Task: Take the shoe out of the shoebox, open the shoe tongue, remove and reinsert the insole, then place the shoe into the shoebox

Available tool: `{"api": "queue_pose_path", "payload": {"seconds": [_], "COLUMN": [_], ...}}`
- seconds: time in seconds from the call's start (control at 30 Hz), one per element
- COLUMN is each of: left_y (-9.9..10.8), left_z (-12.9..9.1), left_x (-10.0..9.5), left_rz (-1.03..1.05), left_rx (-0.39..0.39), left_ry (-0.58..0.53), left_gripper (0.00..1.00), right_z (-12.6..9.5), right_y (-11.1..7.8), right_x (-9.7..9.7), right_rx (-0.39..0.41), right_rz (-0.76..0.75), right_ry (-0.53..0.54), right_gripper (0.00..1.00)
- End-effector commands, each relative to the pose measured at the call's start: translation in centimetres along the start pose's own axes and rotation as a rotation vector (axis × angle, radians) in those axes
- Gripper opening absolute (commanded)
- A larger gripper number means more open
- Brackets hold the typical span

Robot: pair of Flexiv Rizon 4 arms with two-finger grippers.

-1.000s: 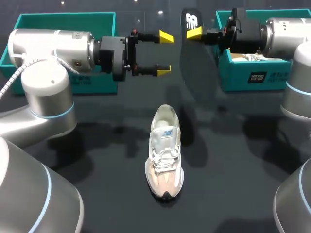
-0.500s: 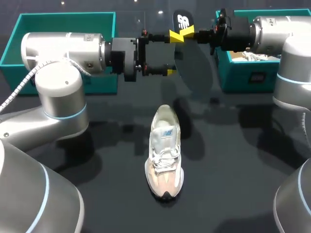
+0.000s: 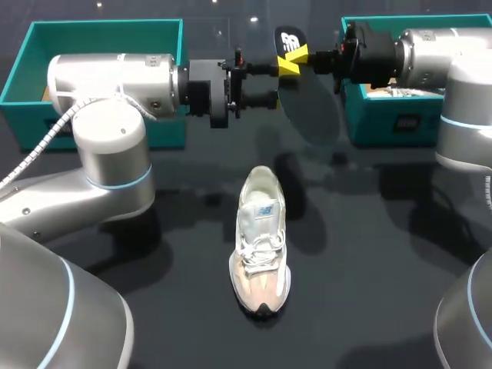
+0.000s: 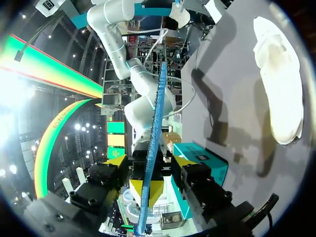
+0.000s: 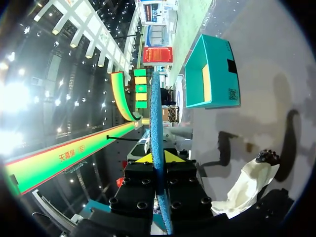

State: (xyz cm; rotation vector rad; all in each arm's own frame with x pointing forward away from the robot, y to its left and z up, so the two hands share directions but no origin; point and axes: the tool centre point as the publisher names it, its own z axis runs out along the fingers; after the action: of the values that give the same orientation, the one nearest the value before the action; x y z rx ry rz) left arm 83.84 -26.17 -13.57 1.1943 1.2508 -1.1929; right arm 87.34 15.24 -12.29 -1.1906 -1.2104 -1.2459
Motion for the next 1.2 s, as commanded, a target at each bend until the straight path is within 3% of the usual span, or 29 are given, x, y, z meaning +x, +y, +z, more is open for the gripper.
{"api": "queue_pose_path", "payload": {"seconds": [0.03, 0.13, 0.2, 0.43, 0.77, 1.0, 1.03, 1.07, 1.1, 1.2], "left_y": [0.3, 0.4, 0.4, 0.5, 0.3, 0.3, 0.2, 0.1, 0.1, -0.2], "left_z": [0.9, 1.2, 1.3, 1.6, 1.9, 1.9, 1.8, 1.7, 1.5, 0.6], "left_x": [0.4, 0.4, 0.5, 0.4, 0.5, 0.5, 0.5, 0.5, 0.5, 0.4], "left_rz": [0.006, 0.01, 0.015, 0.02, 0.026, 0.031, 0.031, 0.032, 0.033, 0.037], "left_rx": [-0.001, -0.001, -0.006, -0.015, -0.022, -0.025, -0.025, -0.025, -0.026, -0.031], "left_ry": [-0.001, 0.002, 0.006, 0.003, 0.011, 0.012, 0.012, 0.012, 0.013, 0.017], "left_gripper": [0.49, 0.47, 0.4, 0.35, 0.0, 0.0, 0.0, 0.0, 0.0, 0.0], "right_z": [0.2, 0.3, 0.3, 0.4, 0.4, 0.4, 0.4, 0.4, 0.3, -0.2], "right_y": [0.0, 0.1, 0.1, 0.1, 0.1, 0.1, 0.1, 0.1, 0.1, -0.1], "right_x": [-0.2, -0.3, -0.3, -0.4, -0.4, -0.4, -0.4, -0.4, -0.3, -0.2], "right_rx": [-0.002, -0.002, -0.003, -0.012, -0.012, -0.012, -0.012, -0.009, -0.014, -0.021], "right_rz": [0.006, 0.01, 0.011, 0.017, 0.017, 0.017, 0.017, 0.014, 0.006, -0.016], "right_ry": [0.003, 0.006, 0.007, 0.01, 0.01, 0.01, 0.01, 0.02, 0.022, 0.034], "right_gripper": [0.0, 0.0, 0.0, 0.0, 0.0, 0.0, 0.21, 0.92, 1.0, 1.0]}}
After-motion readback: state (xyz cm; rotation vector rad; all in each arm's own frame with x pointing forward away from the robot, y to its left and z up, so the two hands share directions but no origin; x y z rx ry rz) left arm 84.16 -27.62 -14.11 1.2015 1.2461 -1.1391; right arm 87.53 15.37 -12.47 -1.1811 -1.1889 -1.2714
